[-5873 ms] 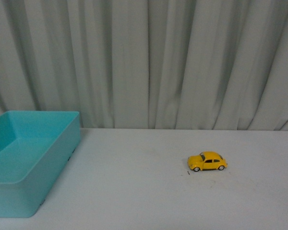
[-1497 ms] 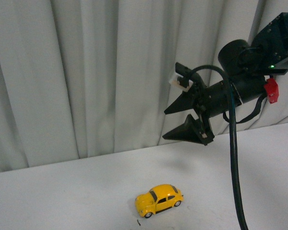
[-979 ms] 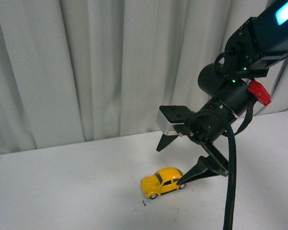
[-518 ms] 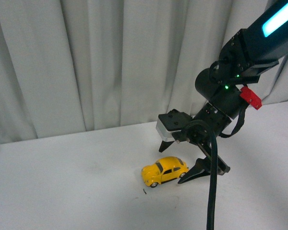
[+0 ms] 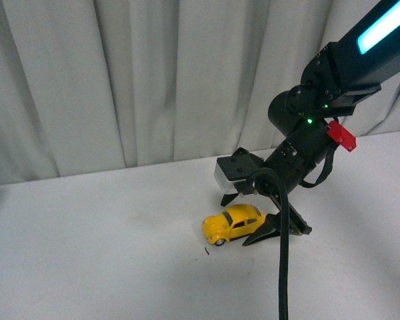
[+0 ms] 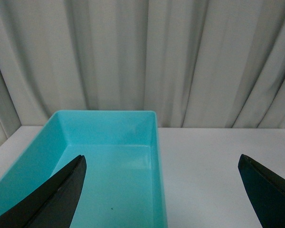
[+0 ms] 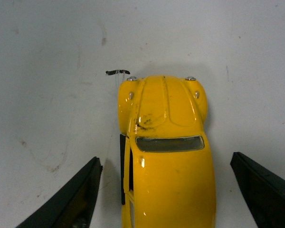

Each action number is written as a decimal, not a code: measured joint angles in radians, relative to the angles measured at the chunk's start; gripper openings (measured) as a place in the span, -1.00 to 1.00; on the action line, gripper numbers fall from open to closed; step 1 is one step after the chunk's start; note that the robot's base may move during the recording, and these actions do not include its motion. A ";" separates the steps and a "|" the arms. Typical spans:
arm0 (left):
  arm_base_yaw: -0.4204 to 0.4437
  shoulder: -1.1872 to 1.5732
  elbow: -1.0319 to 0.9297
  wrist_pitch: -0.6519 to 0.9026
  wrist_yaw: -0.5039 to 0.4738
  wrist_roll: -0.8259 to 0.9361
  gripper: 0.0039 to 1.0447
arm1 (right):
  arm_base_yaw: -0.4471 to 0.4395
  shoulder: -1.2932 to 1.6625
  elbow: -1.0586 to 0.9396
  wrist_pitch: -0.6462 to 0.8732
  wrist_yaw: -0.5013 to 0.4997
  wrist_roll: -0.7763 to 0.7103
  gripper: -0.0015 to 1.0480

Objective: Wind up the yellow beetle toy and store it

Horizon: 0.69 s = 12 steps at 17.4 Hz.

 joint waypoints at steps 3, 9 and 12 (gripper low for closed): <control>0.000 0.000 0.000 0.000 0.000 0.000 0.88 | 0.008 0.000 0.000 0.002 -0.021 0.070 -0.02; 0.000 0.000 0.000 0.000 0.000 0.000 0.88 | 0.008 0.000 0.000 0.000 -0.021 0.142 -0.20; 0.000 0.000 0.000 0.000 0.000 0.000 0.88 | 0.008 0.000 -0.001 0.002 -0.021 0.157 -0.21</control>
